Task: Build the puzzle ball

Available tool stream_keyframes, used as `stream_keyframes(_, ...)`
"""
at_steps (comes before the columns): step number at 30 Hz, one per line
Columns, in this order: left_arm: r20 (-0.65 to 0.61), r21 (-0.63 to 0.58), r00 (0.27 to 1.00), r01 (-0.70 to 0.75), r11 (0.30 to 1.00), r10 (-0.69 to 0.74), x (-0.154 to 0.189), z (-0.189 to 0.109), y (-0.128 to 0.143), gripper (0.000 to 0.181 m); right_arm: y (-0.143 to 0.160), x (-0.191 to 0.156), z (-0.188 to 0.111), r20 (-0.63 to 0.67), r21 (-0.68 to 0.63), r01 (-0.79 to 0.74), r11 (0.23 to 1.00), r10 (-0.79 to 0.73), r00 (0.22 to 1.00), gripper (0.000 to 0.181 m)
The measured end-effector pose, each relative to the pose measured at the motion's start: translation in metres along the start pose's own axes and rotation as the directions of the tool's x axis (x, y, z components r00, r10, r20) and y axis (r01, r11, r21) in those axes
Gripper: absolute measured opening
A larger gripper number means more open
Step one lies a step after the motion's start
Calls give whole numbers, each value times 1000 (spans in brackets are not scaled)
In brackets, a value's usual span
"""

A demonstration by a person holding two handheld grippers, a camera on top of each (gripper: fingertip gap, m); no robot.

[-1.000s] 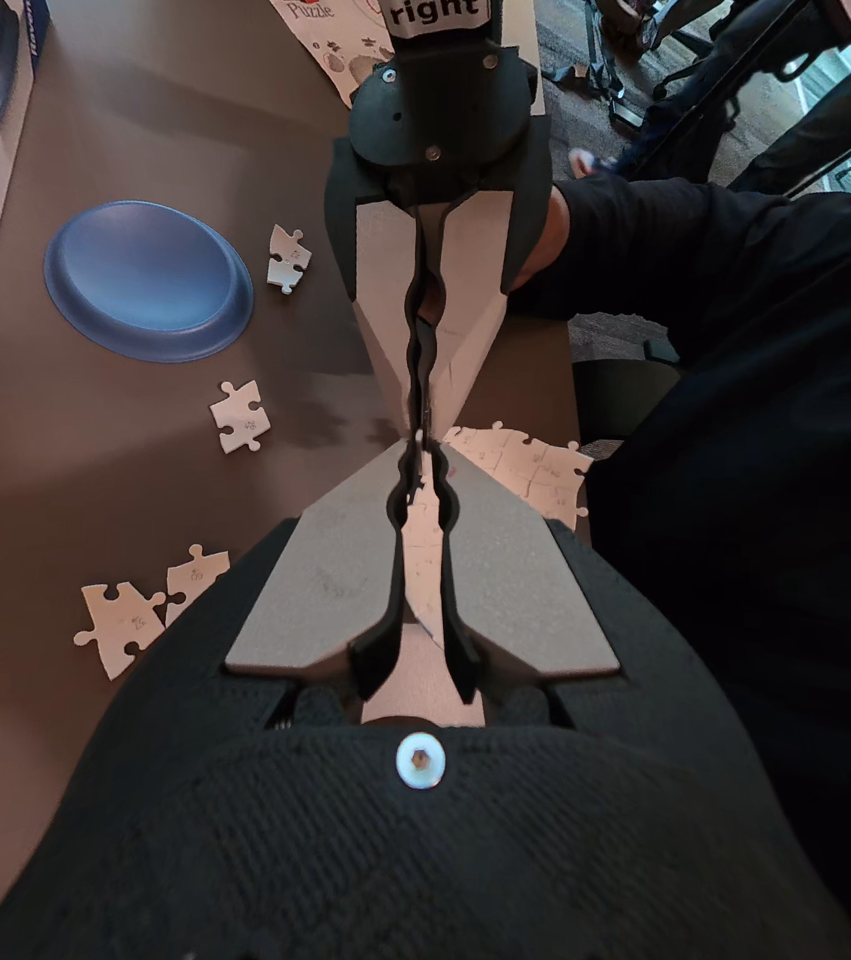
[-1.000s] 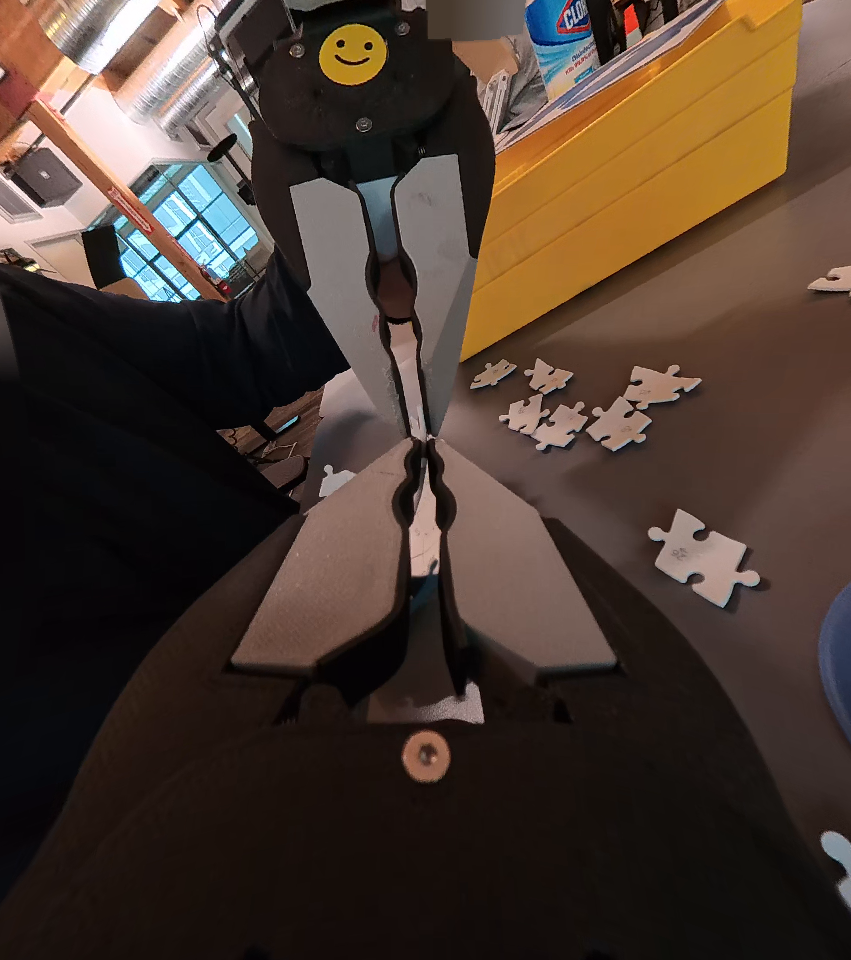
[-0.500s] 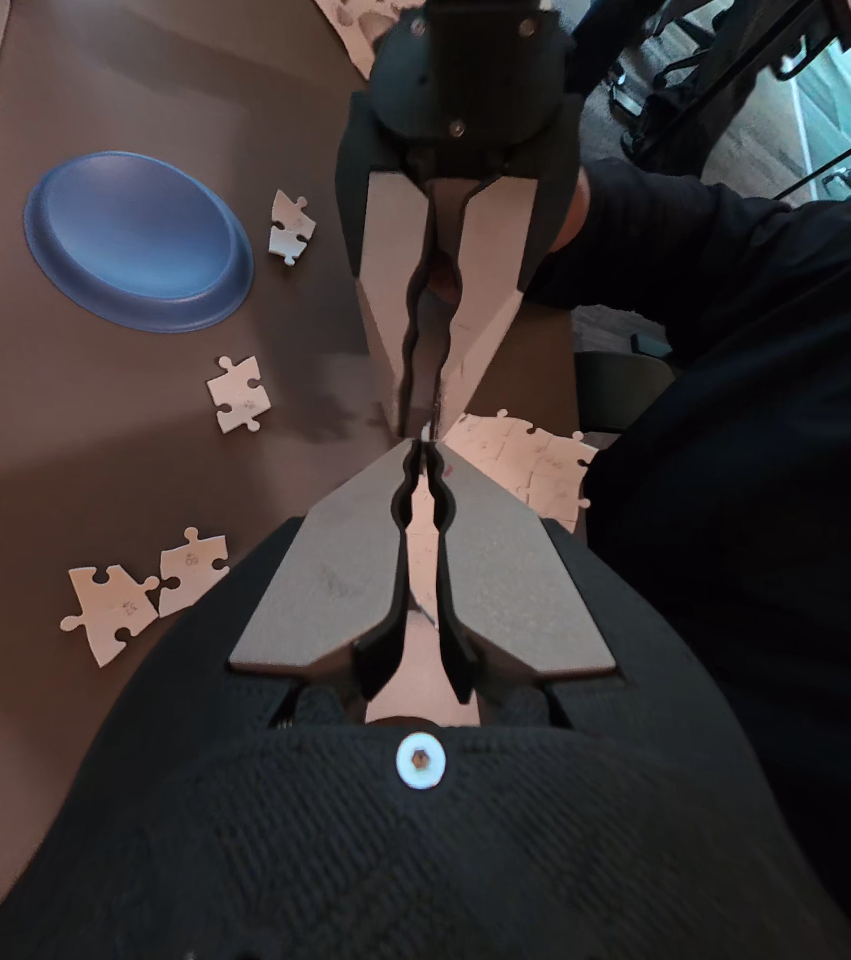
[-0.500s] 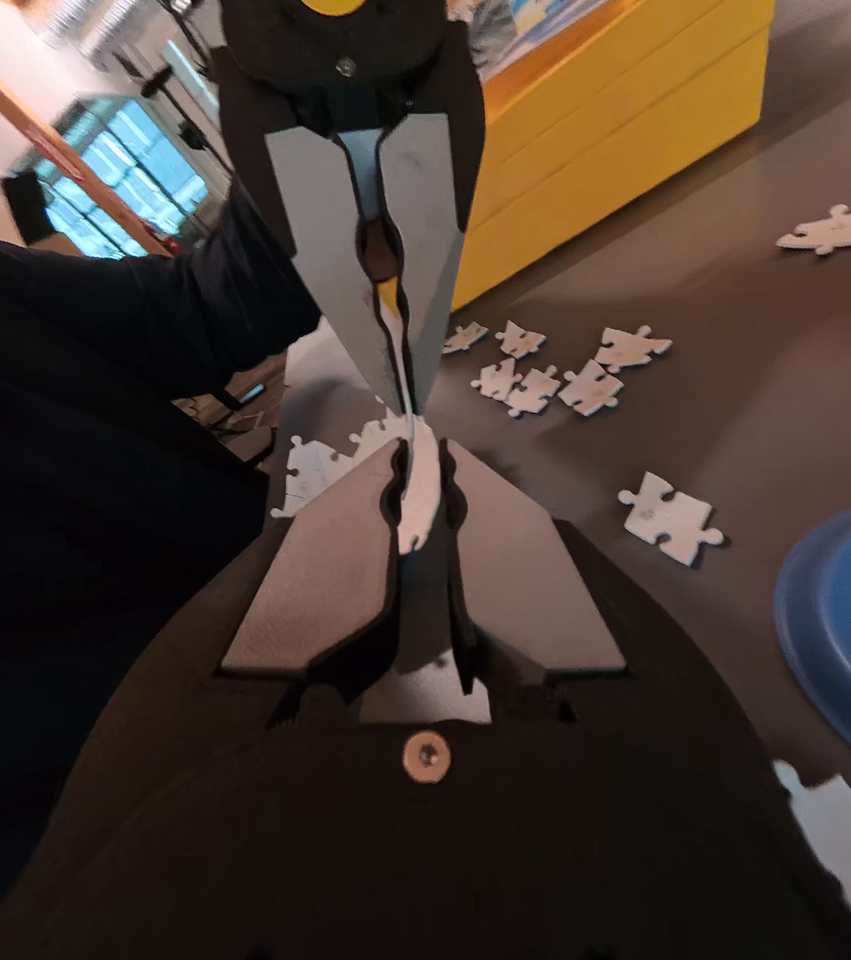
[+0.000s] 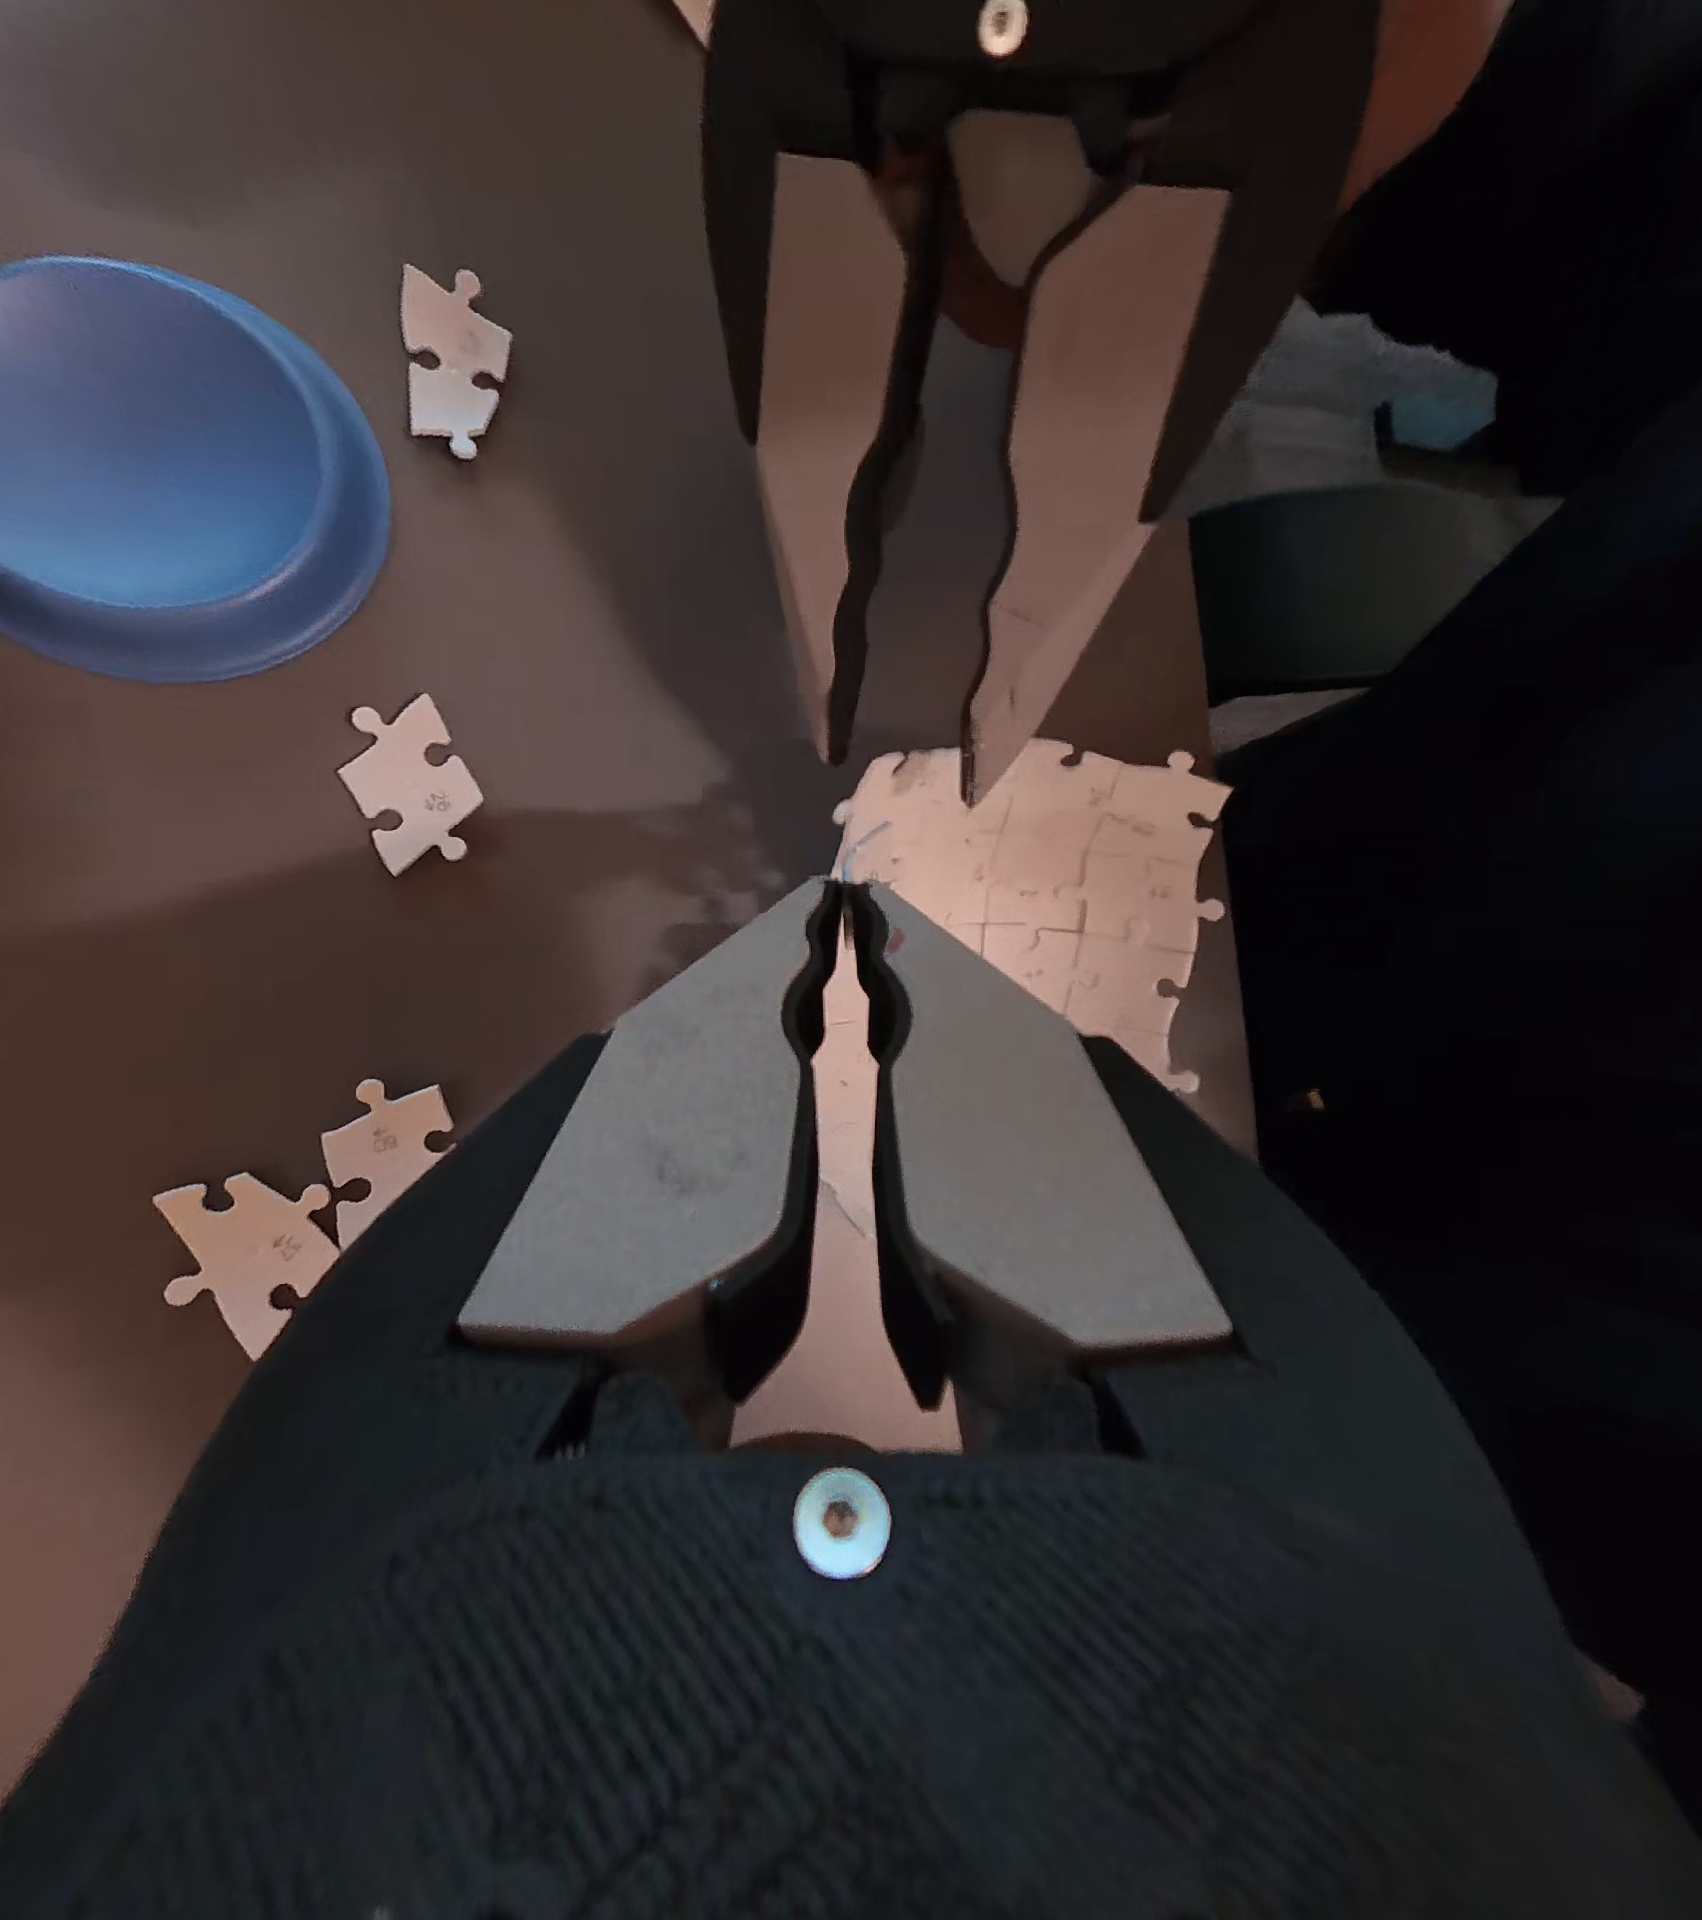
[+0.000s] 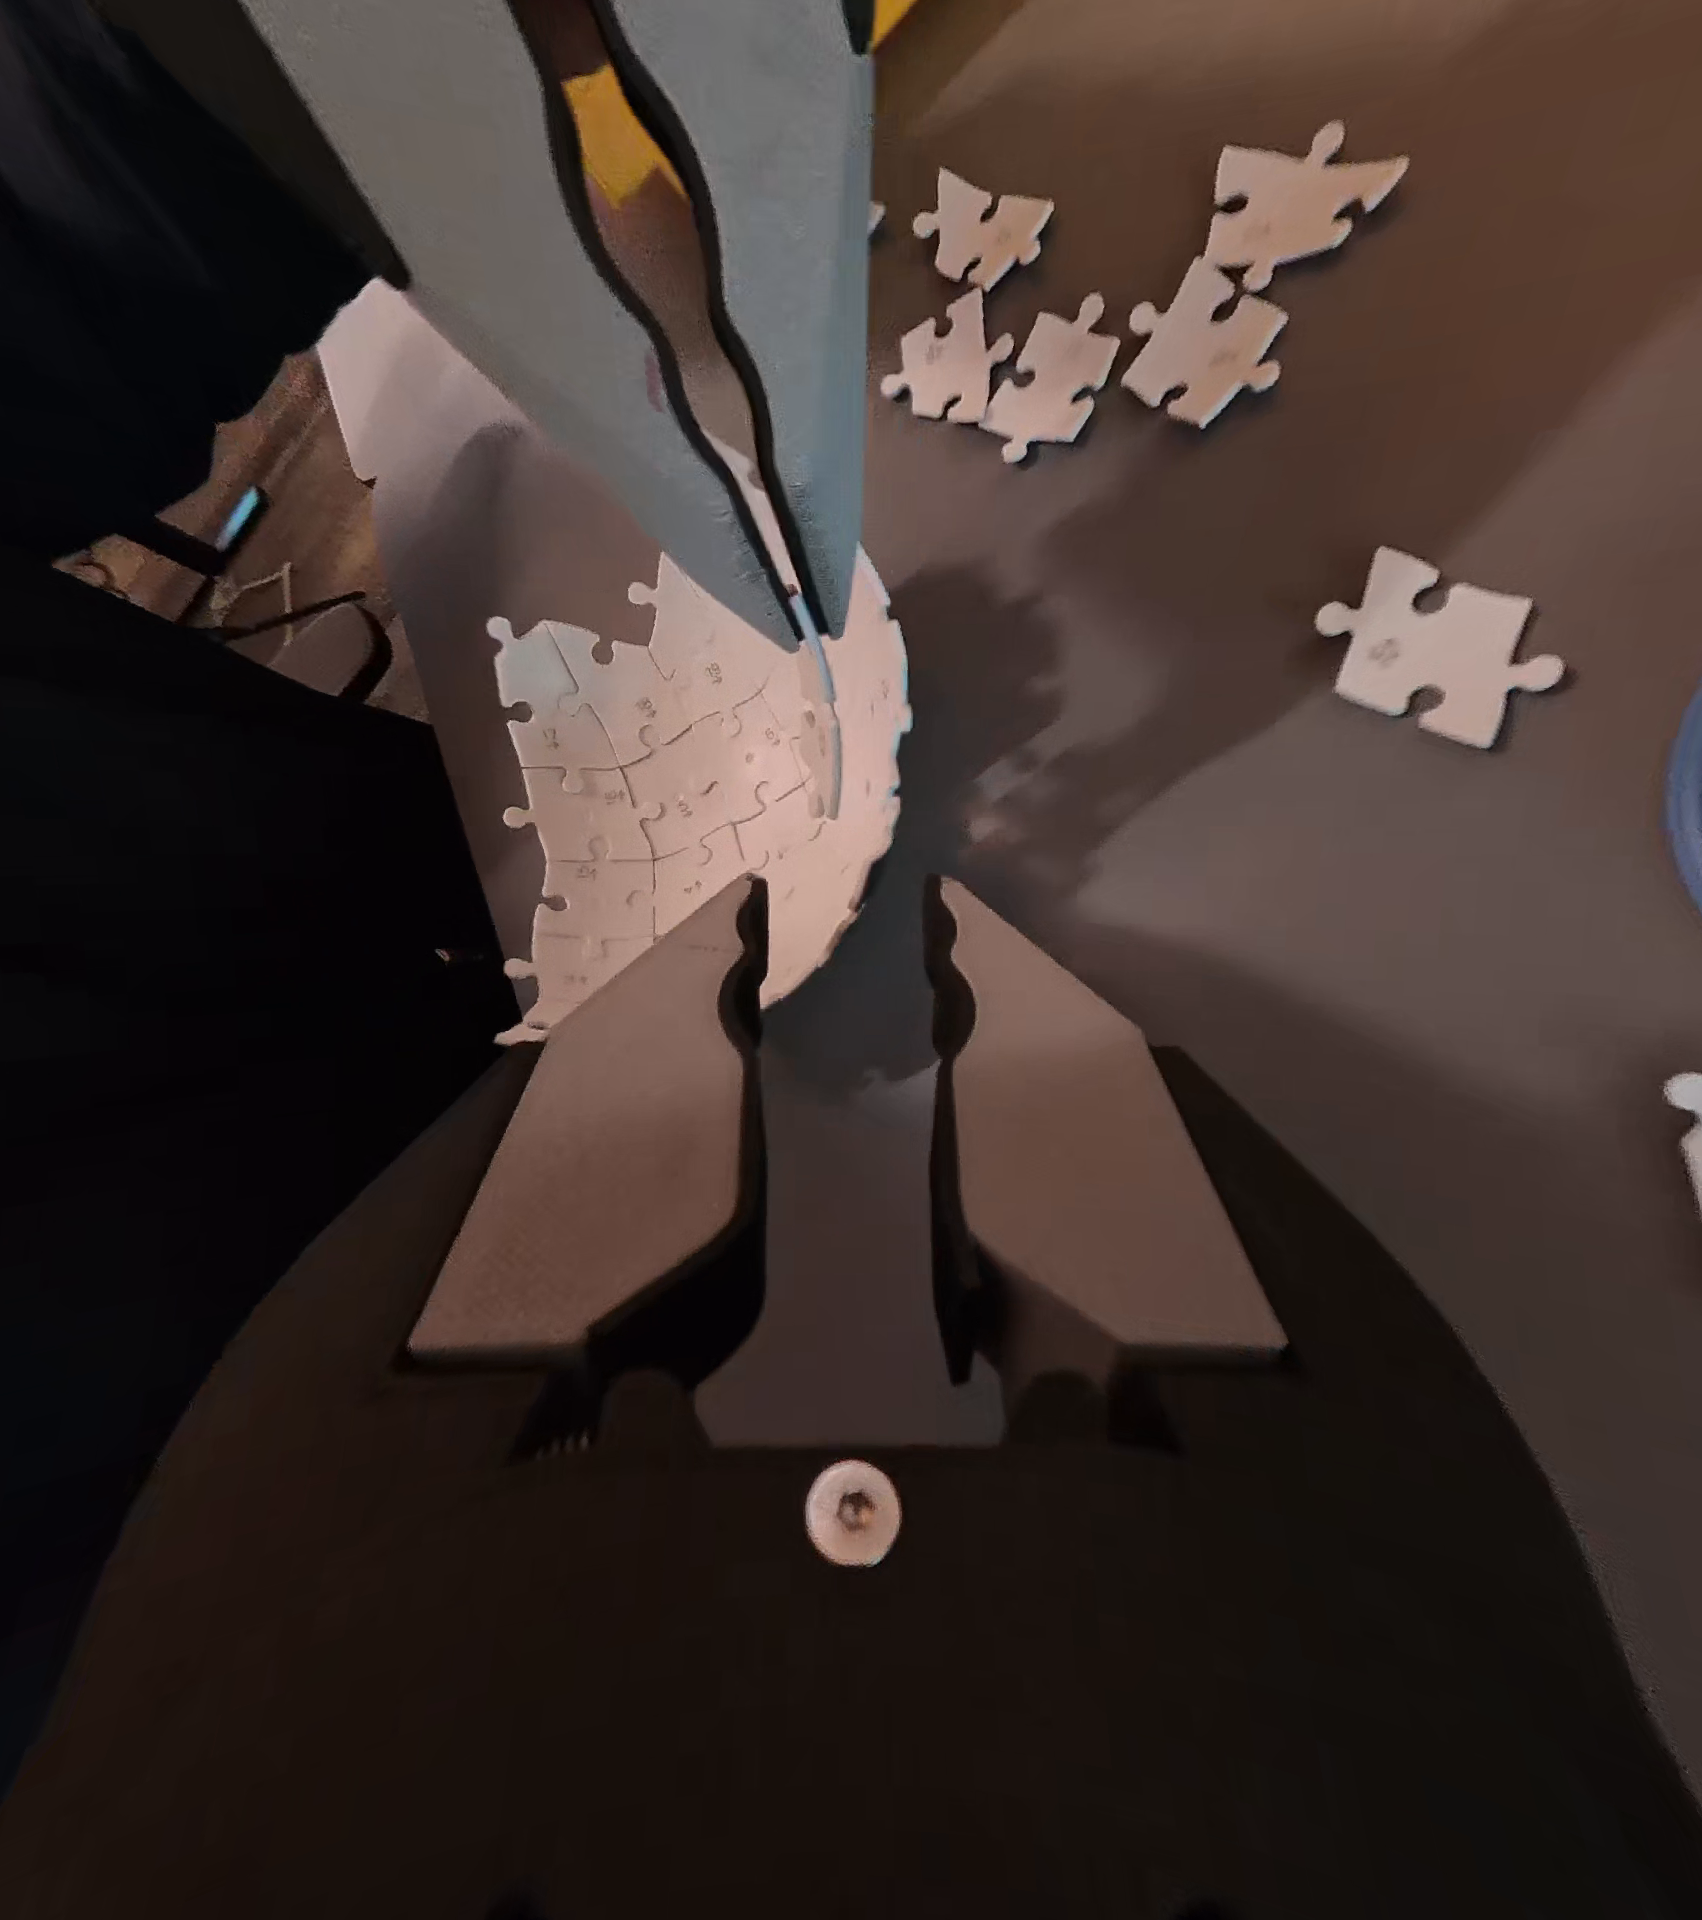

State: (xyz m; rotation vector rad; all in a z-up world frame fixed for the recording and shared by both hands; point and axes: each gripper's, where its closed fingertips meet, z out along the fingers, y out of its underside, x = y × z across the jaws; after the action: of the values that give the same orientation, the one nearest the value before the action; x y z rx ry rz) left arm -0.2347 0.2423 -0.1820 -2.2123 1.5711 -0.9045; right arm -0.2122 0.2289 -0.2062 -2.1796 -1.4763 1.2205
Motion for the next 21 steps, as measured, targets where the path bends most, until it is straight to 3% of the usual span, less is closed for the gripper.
stream_keyframes(5, 54, -62, 997, -59, 996, 62, -7, 7, 8, 0, 11, 7, 13, 42, -83, -47, 995, 51, 998, 4)
stream_keyframes(21, 143, -144, 990, 12, 990, 9, -24, 14, 25, 0, 2, 24, 25, 90, -160, -77, 984, 93, 992, 0)
